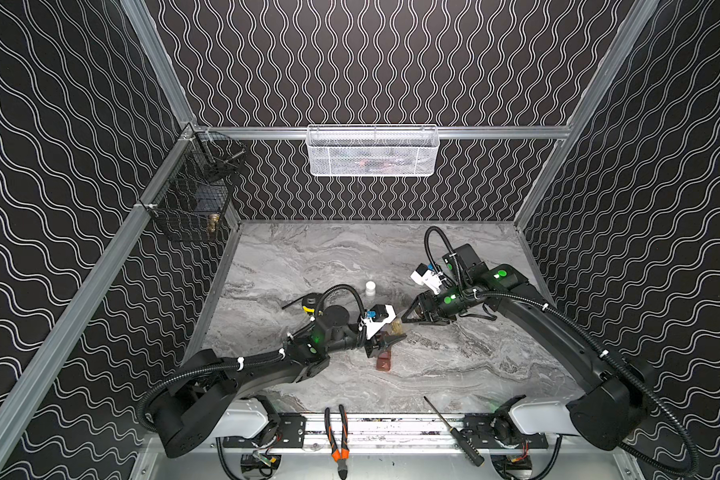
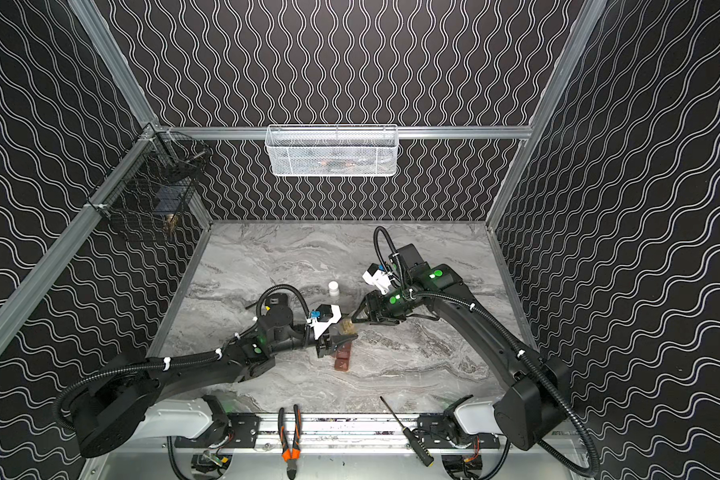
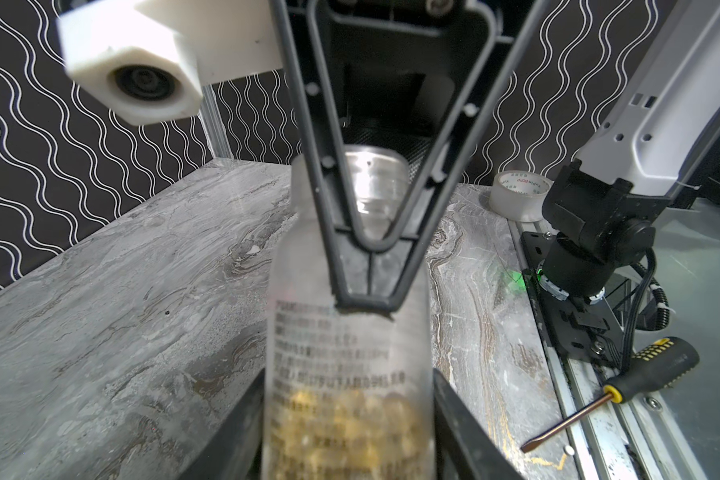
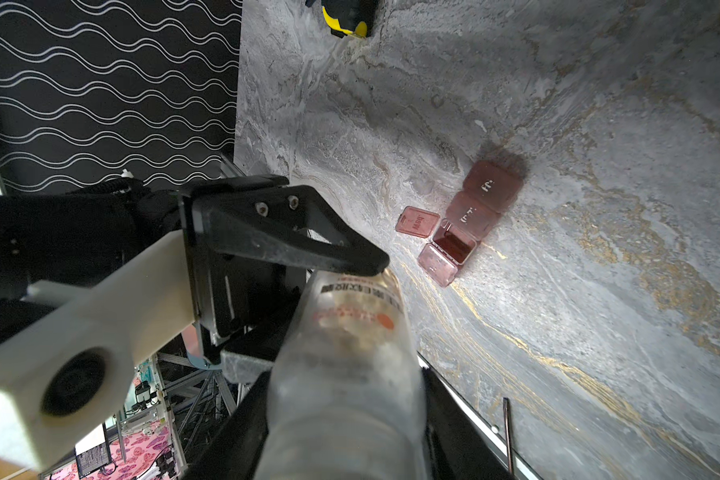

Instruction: Sort the pills into containers

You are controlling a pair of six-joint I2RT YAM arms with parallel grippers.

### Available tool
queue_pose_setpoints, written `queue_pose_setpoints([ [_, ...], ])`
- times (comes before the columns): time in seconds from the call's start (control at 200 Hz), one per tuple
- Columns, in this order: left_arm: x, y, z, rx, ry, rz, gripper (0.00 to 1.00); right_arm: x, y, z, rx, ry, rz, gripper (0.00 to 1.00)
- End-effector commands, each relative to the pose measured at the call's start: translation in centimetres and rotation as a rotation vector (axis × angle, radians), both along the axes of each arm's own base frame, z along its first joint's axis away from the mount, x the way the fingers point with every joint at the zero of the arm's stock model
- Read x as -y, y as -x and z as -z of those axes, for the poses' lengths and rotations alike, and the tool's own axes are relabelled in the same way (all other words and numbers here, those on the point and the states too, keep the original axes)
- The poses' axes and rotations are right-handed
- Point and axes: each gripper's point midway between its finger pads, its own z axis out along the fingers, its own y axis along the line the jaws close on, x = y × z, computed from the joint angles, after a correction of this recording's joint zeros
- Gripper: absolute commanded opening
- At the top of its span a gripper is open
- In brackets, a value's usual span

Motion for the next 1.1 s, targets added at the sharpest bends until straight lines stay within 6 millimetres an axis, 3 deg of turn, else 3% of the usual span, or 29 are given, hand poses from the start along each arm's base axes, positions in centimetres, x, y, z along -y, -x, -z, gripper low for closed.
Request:
queue_pose_setpoints([
  [0.0,0.3,0.1,-0.9,0.020,0.022,0.021,0.48,-0.4,0.3,-0.6,0.009,-0.034,-0.021,0.41],
  [0.2,-0.1,-0.6,-0.3,0.026,0.008,-0.028,0.38,-0.2,-0.2,-1.0,0.021,-0.017,0.014,0.65],
  [0.405,-1.0,-1.8,-0.2,0.070,0.023,-0.117,0.32,0.4,-0.9,-1.6,0.036,0.021,0.078,0.79],
  [0.631,-3.7,-3.3,-1.1,0.224,0.053,-0.285,0.25,3.8,-4.1,-2.4,0.078,0.156,0.369,0.78],
  [0.771,-4.7,-4.0,-0.8,0.320,0.021,-0.345,0.24,3.2,-4.5,-3.2,0.039,0.126,0.399,0.76],
  [1.096,-4.4,-4.7,0.9,0.394,-0.014,-0.364,0.21,0.7,-4.3,-2.1,-0.051,0.108,0.322,0.72],
])
